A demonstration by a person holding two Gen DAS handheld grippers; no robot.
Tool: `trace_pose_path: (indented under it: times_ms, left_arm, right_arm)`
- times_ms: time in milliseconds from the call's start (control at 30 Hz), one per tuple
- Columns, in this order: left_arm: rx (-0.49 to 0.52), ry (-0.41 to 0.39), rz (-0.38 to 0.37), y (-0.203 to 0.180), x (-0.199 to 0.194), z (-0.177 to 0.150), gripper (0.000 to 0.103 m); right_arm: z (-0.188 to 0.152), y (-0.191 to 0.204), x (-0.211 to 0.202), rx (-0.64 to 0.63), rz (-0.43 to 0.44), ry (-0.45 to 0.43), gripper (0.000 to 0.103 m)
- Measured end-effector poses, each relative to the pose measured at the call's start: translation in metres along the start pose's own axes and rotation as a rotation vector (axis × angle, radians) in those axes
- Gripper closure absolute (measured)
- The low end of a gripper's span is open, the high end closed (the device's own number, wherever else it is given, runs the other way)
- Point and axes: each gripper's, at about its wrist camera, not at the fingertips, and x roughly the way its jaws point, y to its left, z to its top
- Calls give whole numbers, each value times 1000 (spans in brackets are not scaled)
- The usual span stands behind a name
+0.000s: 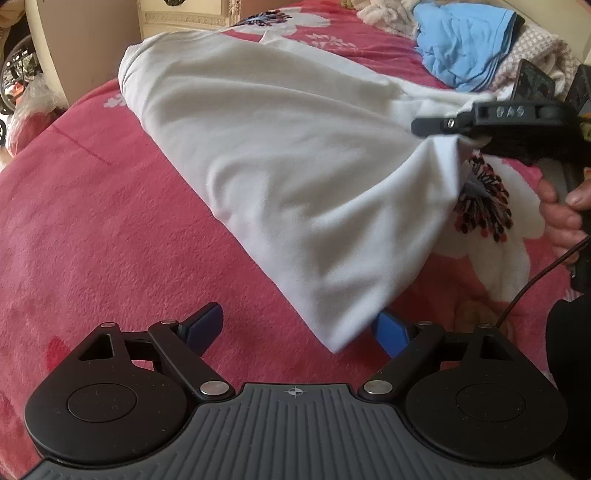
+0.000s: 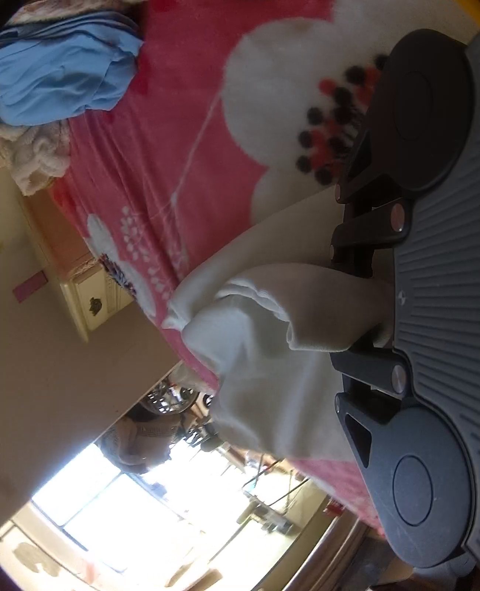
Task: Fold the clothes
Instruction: 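Fold the held side over the sweatshirt with the right gripper toward the left gripper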
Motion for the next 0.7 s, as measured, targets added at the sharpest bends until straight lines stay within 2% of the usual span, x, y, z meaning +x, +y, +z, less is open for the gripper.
trace_pose_path:
  times_ms: [100,167,333,467,633,700]
  left_arm:
    - [-3,7,1,1,1,-1,15]
    - [-5,12,1,2,2,-1,15]
    - [-10,24,3,4,3,-2,15]
    - [-25,23,3,8,1,-1,15]
    - [-47,16,24,14,-1,-1,15]
    - [-63,14,23,16,-2,-1,15]
  right_arm:
    - [5,5,-5,-22,29,-26,87]
    - [2,-2,-1,1,22,-9,87]
    - [-10,-27,8,154,52,18,87]
    - [-8,-30,6,181,100,21,87]
    - [-22,-49,17,336,154,43,87]
    - [-21,-49,19,337,162,46,87]
